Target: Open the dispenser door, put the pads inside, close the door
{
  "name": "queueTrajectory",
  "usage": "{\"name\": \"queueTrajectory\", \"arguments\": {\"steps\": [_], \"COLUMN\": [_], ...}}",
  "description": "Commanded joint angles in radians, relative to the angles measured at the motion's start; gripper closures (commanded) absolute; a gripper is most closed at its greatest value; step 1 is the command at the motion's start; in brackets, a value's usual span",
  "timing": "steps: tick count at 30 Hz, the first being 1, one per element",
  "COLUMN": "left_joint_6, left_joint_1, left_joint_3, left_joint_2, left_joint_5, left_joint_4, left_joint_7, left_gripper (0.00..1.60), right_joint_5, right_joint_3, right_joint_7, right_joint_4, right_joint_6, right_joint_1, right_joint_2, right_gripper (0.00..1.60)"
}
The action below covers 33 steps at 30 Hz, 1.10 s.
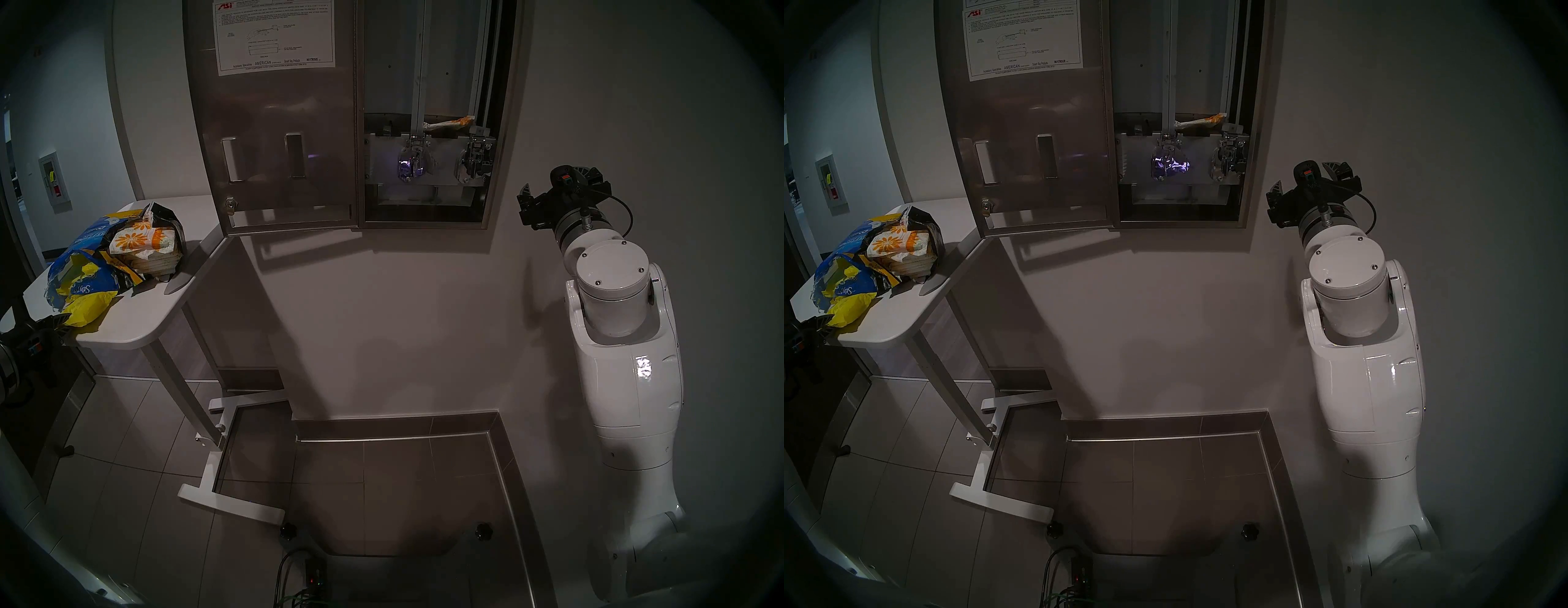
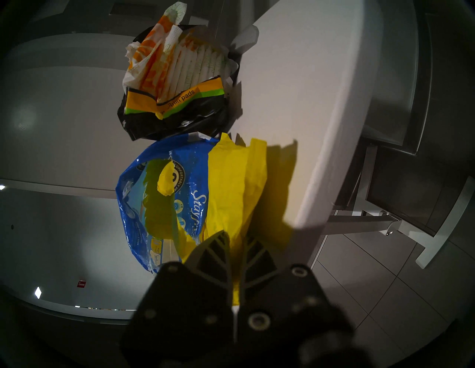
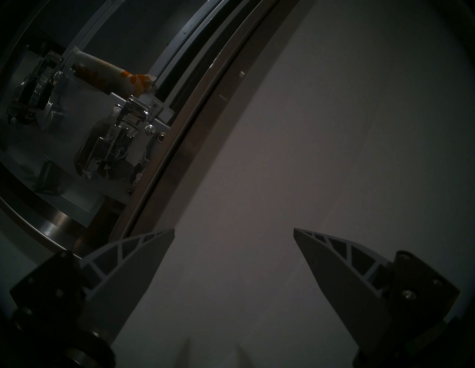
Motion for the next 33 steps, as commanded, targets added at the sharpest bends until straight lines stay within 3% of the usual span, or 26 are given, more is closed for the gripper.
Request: {"name": "queueTrajectory", "arguments": {"steps": [1, 10, 23, 33], "left_joint_6": [0.014, 0.053, 0.170, 0.219], "left_joint_1": [-0.006, 0.003, -0.005, 0.006], "left_joint_3": [-0.041, -0.084, -0.084, -0.084], "left_joint_2": [-0.014, -0.023, 0.057, 0.079], "left_joint_5": [-0.070, -0.188, -0.310, -0.338], "left_joint_4": [-0.064, -0.133, -0.203, -0.206], "left_joint_7": [-0.005, -0.050, -0.069, -0.077], "left_gripper": [1.60, 1.60, 1.60, 1.60], "right_joint_5": [-0.002, -0.002, -0.002, -0.002], "right_joint_3": [0.002, 0.002, 0.002, 0.002], "right_joint_7": [-0.007, -0.007, -0.006, -0.007], "right_joint_4": [-0.028, -0.028, -0.027, -0.028], "right_joint_6": [-0.012, -0.012, -0.011, -0.012], "right_joint_1": [0.026, 0.026, 0.026, 0.026], "right_joint_2": [0.000, 0.000, 0.000, 0.000], "right_gripper": [0.00, 0.00, 0.00, 0.00]}}
